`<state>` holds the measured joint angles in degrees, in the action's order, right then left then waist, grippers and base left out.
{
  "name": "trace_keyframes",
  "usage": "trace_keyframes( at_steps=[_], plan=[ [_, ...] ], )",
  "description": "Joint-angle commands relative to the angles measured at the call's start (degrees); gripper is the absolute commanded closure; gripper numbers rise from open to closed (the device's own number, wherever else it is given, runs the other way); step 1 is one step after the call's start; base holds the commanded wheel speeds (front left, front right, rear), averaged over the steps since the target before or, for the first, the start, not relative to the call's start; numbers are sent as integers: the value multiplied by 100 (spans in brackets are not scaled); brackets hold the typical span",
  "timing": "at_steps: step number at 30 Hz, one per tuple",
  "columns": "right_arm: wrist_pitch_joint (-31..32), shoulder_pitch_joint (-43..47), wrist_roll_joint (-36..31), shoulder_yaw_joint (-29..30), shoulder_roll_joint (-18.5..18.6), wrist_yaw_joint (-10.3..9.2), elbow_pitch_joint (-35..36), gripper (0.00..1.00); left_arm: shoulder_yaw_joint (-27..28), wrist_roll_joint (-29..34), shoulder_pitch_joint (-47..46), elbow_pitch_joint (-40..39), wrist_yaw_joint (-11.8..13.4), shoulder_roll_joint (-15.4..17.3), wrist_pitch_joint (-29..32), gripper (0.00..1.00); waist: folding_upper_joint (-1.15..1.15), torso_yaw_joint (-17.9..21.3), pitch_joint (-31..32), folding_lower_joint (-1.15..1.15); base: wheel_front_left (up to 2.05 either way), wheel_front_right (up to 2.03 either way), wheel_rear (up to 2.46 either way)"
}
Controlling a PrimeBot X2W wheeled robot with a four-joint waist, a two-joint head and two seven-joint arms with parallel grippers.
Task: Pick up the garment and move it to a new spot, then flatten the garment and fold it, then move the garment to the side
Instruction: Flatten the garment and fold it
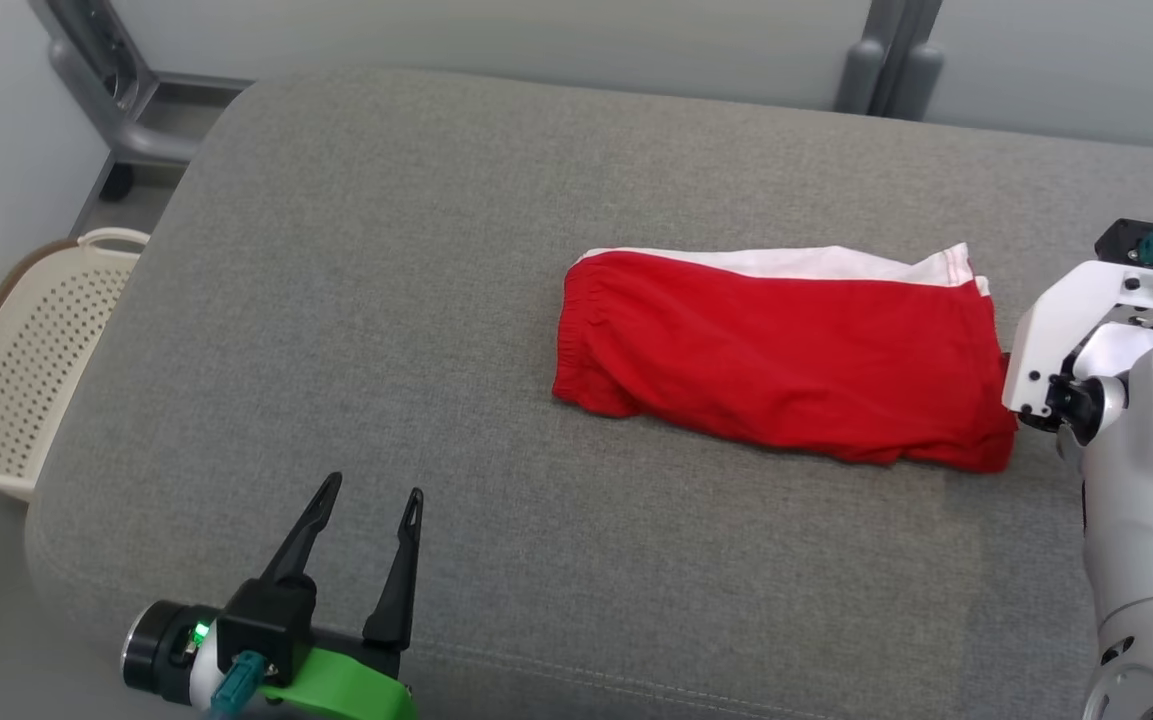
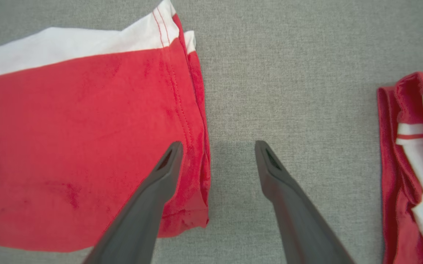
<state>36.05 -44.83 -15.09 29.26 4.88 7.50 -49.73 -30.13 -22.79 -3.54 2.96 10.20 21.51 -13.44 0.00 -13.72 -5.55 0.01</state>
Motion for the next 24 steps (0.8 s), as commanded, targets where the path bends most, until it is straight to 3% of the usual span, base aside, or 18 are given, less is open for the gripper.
trace_keyframes(
  at_steps=[1,9,17,18,20,21,24],
  plan=[
    [45,-121,-119,149,99,-3,-85,0,-44,65,-184,12,-57,-38,-36,0,0,-376,-411,-1,0,0,0],
    [60,-362,-445,476,258,-4,-323,0,-123,129,-376,-16,-99,-131,-66,0,0,-577,-770,-1,0,0,0],
    [262,-348,-619,861,178,-1,-661,0,-134,119,-436,64,-106,-135,-86,0,0,-619,-879,-1,0,0,0],
    [345,-351,-609,940,111,1,-755,50,-146,112,-428,78,-103,-138,-90,0,0,-616,-868,-1,0,0,0],
    [411,-366,-626,959,58,5,-835,87,-151,99,-430,96,-102,-140,-87,0,0,-606,-848,-1,0,0,0],
    [404,-383,-639,955,48,9,-859,100,-155,93,-435,103,-100,-145,-89,0,0,-600,-837,-1,0,0,0],
    [351,-406,-659,960,84,4,-907,100,-177,84,-449,135,-107,-156,-94,0,0,-583,-771,-1,0,0,0]
  ],
)
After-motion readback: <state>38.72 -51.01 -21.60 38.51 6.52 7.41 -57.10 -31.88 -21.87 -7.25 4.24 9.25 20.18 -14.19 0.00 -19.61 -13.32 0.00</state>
